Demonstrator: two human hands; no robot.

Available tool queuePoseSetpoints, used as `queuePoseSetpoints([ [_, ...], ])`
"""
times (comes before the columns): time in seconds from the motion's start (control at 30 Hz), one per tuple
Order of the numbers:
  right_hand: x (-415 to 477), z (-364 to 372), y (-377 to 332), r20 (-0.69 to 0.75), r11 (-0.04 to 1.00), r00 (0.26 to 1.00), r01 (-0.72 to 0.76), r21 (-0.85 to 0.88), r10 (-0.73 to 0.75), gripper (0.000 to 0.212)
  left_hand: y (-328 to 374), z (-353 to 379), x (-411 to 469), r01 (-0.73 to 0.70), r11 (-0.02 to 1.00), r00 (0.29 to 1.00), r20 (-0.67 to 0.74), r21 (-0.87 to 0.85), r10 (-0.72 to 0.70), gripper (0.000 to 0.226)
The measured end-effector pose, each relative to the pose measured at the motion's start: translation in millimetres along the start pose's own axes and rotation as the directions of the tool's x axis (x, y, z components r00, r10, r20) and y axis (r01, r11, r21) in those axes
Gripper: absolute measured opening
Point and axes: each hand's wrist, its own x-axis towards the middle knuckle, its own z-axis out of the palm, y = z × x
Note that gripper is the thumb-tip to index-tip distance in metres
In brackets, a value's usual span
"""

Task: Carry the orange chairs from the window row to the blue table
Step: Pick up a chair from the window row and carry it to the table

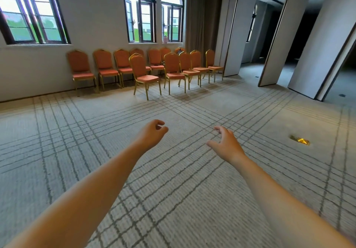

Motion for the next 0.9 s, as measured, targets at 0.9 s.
queuePoseSetpoints([
  [0.9, 724.9, -15.5, 55.7, 0.192, 0.989, 0.971, 0.14, 0.043, -0.145, 0.069, 17.7, 115.2, 645.2, 0.197, 0.979, 0.974, -0.129, 0.056, -0.189, 0.072],
])
